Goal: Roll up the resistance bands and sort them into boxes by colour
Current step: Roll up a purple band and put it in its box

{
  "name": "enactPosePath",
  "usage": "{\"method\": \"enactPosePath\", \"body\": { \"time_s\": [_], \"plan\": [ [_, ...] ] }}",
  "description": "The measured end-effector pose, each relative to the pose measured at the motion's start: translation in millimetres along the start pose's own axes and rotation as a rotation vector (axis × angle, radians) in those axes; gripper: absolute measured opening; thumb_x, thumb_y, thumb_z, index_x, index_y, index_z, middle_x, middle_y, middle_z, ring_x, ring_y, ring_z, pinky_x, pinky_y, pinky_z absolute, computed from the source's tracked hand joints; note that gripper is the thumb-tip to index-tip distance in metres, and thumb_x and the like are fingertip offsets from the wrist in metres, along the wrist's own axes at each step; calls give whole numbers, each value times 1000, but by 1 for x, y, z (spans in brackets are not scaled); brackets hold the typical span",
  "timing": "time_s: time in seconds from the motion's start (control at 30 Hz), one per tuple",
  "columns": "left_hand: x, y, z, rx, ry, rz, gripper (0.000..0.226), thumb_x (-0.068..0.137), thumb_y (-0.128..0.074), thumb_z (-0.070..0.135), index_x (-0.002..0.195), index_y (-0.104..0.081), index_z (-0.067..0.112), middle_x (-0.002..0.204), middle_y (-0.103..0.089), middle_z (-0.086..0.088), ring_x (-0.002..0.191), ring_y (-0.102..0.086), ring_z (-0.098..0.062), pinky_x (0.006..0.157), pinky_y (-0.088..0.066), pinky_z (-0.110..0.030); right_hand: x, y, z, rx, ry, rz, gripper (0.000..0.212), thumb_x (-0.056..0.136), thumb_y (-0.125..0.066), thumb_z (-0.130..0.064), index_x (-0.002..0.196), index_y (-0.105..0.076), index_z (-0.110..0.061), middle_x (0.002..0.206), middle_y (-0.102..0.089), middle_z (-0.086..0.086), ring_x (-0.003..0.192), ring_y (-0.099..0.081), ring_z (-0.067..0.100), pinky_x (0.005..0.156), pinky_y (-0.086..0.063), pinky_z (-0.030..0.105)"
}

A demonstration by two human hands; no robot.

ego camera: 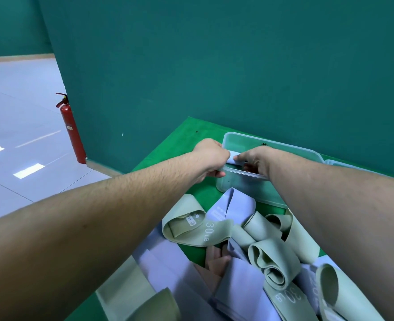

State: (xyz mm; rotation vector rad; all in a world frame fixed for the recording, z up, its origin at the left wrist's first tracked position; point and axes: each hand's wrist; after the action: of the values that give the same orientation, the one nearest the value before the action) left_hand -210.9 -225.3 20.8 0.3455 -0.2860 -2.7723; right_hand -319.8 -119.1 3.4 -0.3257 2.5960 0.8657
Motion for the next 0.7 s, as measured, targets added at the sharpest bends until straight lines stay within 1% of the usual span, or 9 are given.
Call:
{"method": "enactPosePath", "body": {
  "time_s": [0.1, 0.2, 0.3, 0.4, 0.47, 0.57, 0.63, 0.67, 0.7],
  "plan": [
    [-1, -1, 0, -3, -4, -6, 24, 96, -46, 7, 112, -63, 8, 103, -58, -13, 59, -51, -17, 41, -49, -19, 5, -1, 0, 3, 37, 34, 30, 93, -69, -19, 75, -47, -9, 55, -43, 4, 44, -37, 13, 43, -33, 24],
    [-1, 0, 0, 9, -9, -3, 22, 96, -47, 7, 110, -64, 8, 98, -57, -12, 57, -51, -16, 42, -50, -20, 6, -2, -2, 29, 39, -47, 29, 100, -57, -16, 73, -51, -7, 35, -48, 0, 27, -41, 7, 36, -36, 17],
    [-1, -1, 0, 9, -7, 1, 21, 96, -48, 8, 110, -64, 8, 100, -59, -11, 57, -53, -16, 42, -50, -20, 6, -2, -2, 64, 30, -81, 23, 101, -54, -14, 80, -52, -6, 35, -52, 0, 27, -46, 5, 37, -38, 15],
    [-1, 0, 0, 7, -5, -2, 29, 96, -49, 8, 122, -61, 8, 106, -59, -11, 55, -53, -14, 42, -50, -20, 3, -1, -1, 94, 32, -115, 22, 102, -51, -9, 80, -49, -4, 35, -53, 1, 27, -48, 5, 37, -41, 14],
    [-3, 1, 0, -1, 4, -14, 30, 95, -49, 8, 123, -61, 8, 101, -58, -10, 54, -52, -13, 42, -50, -19, 2, 1, -1, 109, 26, -134, 22, 101, -52, -6, 79, -49, -3, 35, -53, 2, 26, -48, 6, 35, -43, 15],
    [-7, 3, 3, -4, 7, -24, 25, 95, -52, 9, 118, -62, 7, 90, -53, -10, 54, -50, -13, 42, -51, -19, 0, 5, 0, 92, 12, -127, 16, 97, -59, -4, 83, -53, -2, 42, -58, 6, 28, -52, 8, 31, -41, 16],
    [-9, 4, 4, -1, 6, -22, 20, 95, -55, 12, 112, -63, 7, 89, -52, -10, 56, -50, -13, 44, -52, -20, 0, 7, 1, 91, 6, -115, 9, 94, -64, -3, 90, -56, -2, 61, -62, 9, 29, -54, 9, 31, -40, 16],
    [-9, 4, 4, 3, 3, -18, 19, 94, -56, 13, 111, -63, 6, 89, -52, -10, 57, -50, -13, 44, -53, -20, 0, 7, 1, 91, 3, -111, 10, 93, -65, -3, 95, -56, -3, 69, -60, 10, 29, -54, 9, 30, -40, 16],
    [-10, 5, 4, 9, -5, -13, 21, 93, -57, 14, 112, -63, 6, 89, -51, -9, 56, -48, -13, 45, -53, -20, 1, 8, 1, 85, -3, -109, 13, 92, -67, -4, 98, -55, -4, 71, -59, 9, 29, -53, 9, 30, -40, 16]
  ]
}}
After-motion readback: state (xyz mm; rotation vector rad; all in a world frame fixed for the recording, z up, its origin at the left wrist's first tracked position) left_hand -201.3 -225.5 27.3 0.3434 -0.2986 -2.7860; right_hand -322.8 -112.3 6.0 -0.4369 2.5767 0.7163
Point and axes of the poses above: each hand's wrist, its own x-axis towards the middle knuckle, its own y-axis out of the back of the hand, z = x × y
